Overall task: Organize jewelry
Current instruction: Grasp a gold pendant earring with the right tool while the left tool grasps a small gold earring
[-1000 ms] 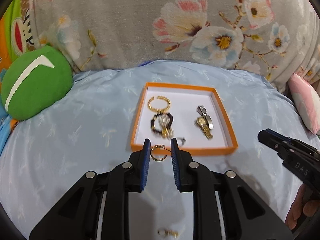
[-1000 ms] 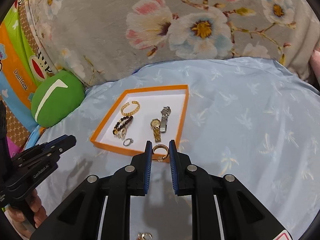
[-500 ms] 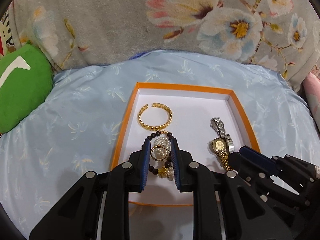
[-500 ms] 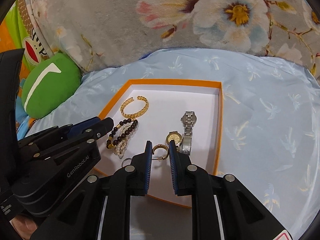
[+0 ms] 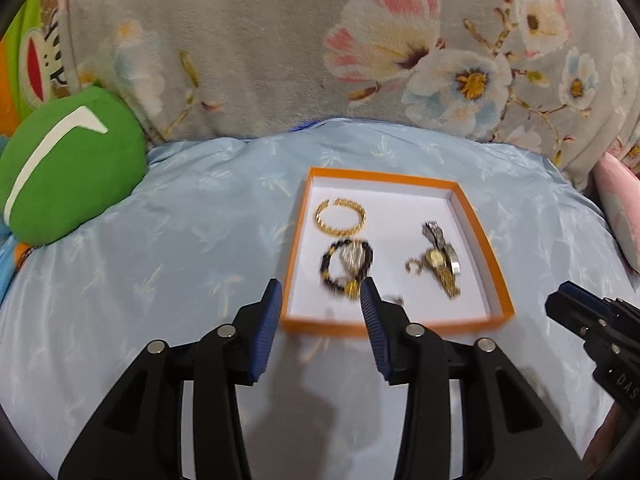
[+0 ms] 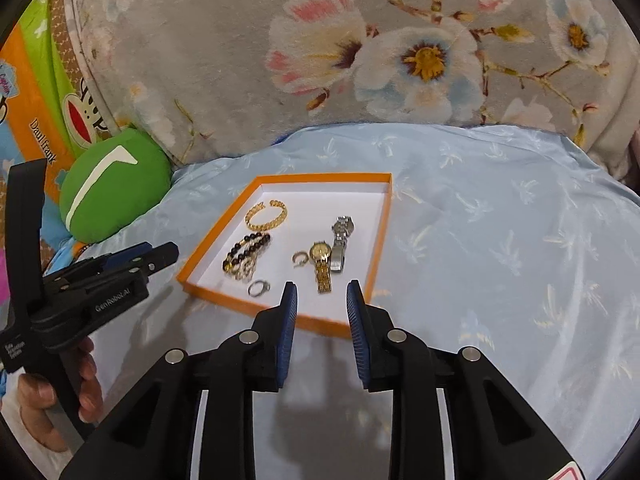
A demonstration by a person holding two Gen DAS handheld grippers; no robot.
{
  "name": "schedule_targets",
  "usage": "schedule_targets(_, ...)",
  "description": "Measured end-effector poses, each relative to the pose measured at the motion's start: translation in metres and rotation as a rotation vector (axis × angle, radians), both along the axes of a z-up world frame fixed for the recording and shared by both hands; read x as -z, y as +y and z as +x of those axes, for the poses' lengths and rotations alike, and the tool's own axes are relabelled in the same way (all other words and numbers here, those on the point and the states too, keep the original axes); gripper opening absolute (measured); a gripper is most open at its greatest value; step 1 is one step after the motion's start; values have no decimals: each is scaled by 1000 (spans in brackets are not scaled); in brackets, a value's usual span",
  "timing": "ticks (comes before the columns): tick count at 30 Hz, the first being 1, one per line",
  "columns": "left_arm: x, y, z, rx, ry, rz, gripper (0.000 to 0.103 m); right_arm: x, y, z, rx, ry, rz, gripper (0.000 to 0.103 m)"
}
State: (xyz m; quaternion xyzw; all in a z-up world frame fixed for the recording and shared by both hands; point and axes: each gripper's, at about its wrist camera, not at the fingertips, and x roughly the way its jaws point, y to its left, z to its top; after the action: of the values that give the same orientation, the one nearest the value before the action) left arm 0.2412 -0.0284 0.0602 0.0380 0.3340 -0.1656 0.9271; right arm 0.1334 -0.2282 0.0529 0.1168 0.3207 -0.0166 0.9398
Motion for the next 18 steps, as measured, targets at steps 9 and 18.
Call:
schedule_targets(9, 32, 37, -76, -1, 114, -33, 44, 48, 21, -75, 12, 116, 91, 31)
schedule_targets(18, 62, 24, -97, 7, 187, -18, 44, 64, 37, -73, 21, 183, 70, 31)
